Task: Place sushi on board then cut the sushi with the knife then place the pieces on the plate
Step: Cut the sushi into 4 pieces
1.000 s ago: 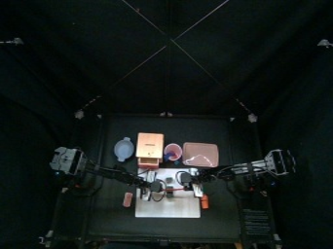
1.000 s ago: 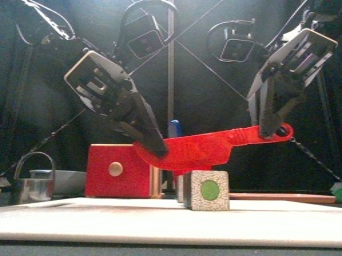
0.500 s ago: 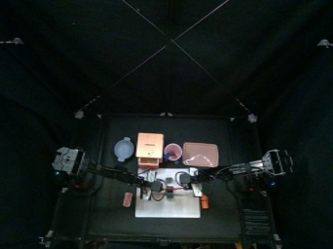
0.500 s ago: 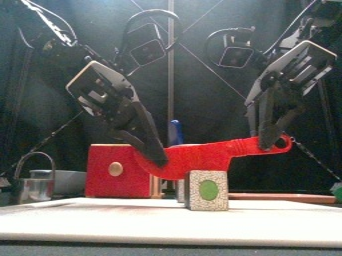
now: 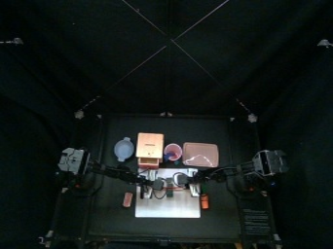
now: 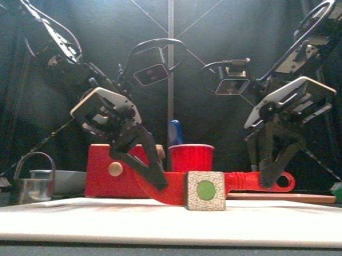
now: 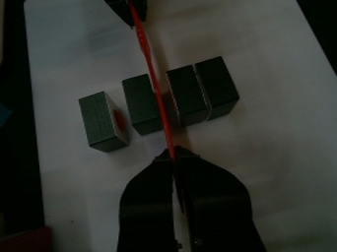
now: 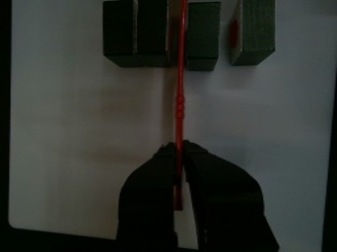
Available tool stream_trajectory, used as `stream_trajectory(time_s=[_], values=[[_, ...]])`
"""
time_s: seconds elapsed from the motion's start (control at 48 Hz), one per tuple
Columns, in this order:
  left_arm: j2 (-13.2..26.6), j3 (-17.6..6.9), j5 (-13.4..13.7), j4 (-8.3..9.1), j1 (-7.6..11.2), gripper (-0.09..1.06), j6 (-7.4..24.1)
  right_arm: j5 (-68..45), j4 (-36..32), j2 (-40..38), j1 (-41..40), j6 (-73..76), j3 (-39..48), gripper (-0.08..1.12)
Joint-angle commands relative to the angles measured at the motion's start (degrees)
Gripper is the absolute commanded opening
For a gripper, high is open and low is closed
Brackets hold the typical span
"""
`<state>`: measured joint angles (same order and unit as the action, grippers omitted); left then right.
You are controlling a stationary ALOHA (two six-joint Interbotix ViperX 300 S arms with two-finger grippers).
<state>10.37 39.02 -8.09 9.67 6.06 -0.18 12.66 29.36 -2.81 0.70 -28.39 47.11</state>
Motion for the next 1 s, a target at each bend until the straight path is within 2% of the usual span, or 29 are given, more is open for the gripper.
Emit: stream_trajectory(time_s=[0.021, 0.271, 0.396, 0.667, 0.75, 1.0], values=[[-3.08, -2.2, -1.23, 0.26, 0.09, 0.29, 0.53, -0.44, -0.09, -3.34, -0.09, -0.18, -2.81, 0.23], [-7.82, -2.2, -1.23, 0.97, 0.09, 0.29, 0.62, -0.18, -2.2, -10.02, -0.35, -0.18, -3.6, 0.23], [-8.61, -2.29, -2.64, 1.05, 0.97, 0.29, 0.62, 0.79, -2.29, -11.87, 0.09, -0.18, -3.78, 0.23], [-5.89, -2.64, -3.43, 0.35, 3.52, 0.29, 0.35, 0.97, -0.62, -9.32, 2.64, -0.09, -3.52, 0.23], [-5.27, -2.81, -3.43, -0.18, 3.6, 0.29, 0.44, 0.97, -0.09, -8.35, 2.9, -0.09, -3.52, 0.23], [-5.1, -2.72, -3.43, 0.0, 3.43, 0.29, 0.62, 0.7, -0.53, -7.91, 2.64, -0.18, -3.6, 0.23]])
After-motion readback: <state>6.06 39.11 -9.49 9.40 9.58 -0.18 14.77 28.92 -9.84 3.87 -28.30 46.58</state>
